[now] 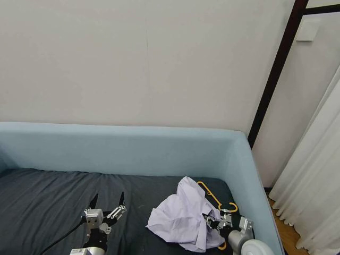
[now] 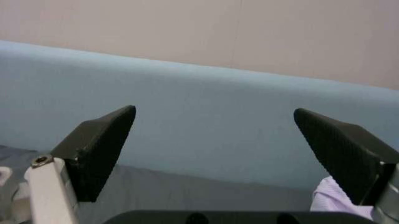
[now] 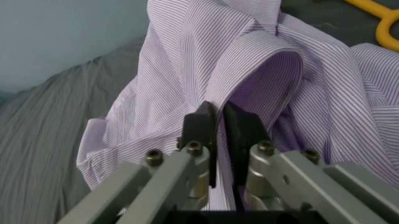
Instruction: Pick up the clothes from the sofa and hang them on the clothes hanger.
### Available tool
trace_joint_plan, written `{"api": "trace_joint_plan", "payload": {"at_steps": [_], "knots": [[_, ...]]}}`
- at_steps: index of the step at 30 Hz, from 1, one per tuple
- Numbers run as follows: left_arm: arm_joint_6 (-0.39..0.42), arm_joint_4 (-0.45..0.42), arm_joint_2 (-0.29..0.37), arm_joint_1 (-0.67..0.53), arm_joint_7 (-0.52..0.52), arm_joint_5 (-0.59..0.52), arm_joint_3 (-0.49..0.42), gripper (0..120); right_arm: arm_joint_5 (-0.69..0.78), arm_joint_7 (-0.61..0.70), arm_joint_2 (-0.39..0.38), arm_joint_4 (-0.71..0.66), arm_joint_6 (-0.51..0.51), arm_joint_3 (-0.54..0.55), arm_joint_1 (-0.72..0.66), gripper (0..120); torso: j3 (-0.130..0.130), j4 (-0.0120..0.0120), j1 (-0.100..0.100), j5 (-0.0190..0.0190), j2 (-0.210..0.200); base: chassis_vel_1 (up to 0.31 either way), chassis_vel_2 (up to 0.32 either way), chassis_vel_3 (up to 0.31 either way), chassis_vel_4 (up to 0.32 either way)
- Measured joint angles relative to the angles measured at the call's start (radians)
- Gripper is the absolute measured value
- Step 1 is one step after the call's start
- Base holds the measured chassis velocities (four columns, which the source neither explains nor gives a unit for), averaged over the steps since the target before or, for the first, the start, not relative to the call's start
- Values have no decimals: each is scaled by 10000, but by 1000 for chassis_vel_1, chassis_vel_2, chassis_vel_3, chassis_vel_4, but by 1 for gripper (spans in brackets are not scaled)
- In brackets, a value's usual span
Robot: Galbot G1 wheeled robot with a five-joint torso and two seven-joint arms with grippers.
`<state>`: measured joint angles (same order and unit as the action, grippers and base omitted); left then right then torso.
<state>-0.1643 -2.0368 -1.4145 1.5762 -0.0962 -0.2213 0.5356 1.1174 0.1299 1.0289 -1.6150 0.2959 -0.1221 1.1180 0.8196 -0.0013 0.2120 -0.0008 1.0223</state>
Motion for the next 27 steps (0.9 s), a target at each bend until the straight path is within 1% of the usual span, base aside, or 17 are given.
{"api": "trace_joint_plan", "payload": {"at_steps": [1,5,6,7,9,10,11,13,15,16,20,21,24,26,27], "knots": [[-7,2,0,1,-1,1,1,100,-18,-30,9,6,-65,0,4,0,0,0,0,0,0,0,0,0,0],[-21,9,4,1,-10,2,10,100,-88,-257,16,11,-409,0,30,0,0,0,0,0,0,0,0,0,0],[-28,11,5,1,-15,3,12,100,-181,-644,5,11,-774,2,63,0,0,0,0,0,0,0,0,0,0],[-28,11,5,1,-15,3,12,100,-181,-644,5,11,-774,2,63,0,0,0,0,0,0,0,0,0,0],[-33,12,4,1,-19,4,14,100,-261,-1173,-44,-41,-1343,2,109,0,0,0,0,1,0,0,0,0,0],[-34,15,-4,-7,-20,3,13,100,-276,-1753,-127,-269,-1893,-36,164,0,0,0,0,1,0,0,0,0,0],[-34,15,-4,-7,-20,3,13,100,-276,-1753,-127,-269,-1893,-36,164,0,0,0,0,1,0,0,0,0,0],[-38,14,-24,-26,-23,4,-2,100,33,-2457,-354,-860,-2587,-209,232,0,0,1,0,1,0,0,0,0,0],[-40,6,-42,-34,-27,4,-23,100,687,-2715,-684,-1760,-2869,-463,266,0,0,0,0,0,0,0,0,0,0],[-40,6,-42,-34,-27,4,-23,100,687,-2715,-684,-1760,-2869,-463,266,0,0,0,0,0,0,0,0,0,0],[-82,-24,-48,-36,-40,-1,-24,100,2073,-2655,-1295,-3230,-3132,-1017,114,0,-1,-1,0,0,0,0,0,0,0],[-82,-24,-48,-36,-40,-1,-24,100,2073,-2655,-1295,-3230,-3132,-1017,114,0,-1,-1,0,0,0,0,0,0,0],[-123,-78,-53,-29,-54,-12,-49,100,3000,-2240,-1827,-4111,-3371,-1419,-429,0,0,0,0,0,0,0,0,0,0],[-128,-124,-62,-11,-55,-14,-74,100,3213,-2067,-2114,-4432,-3452,-1553,-807,0,0,0,0,1,0,0,0,0,0],[-128,-124,-62,-11,-55,-14,-74,100,3213,-2067,-2114,-4432,-3452,-1553,-807,0,0,0,0,1,0,0,0,0,0]]}}
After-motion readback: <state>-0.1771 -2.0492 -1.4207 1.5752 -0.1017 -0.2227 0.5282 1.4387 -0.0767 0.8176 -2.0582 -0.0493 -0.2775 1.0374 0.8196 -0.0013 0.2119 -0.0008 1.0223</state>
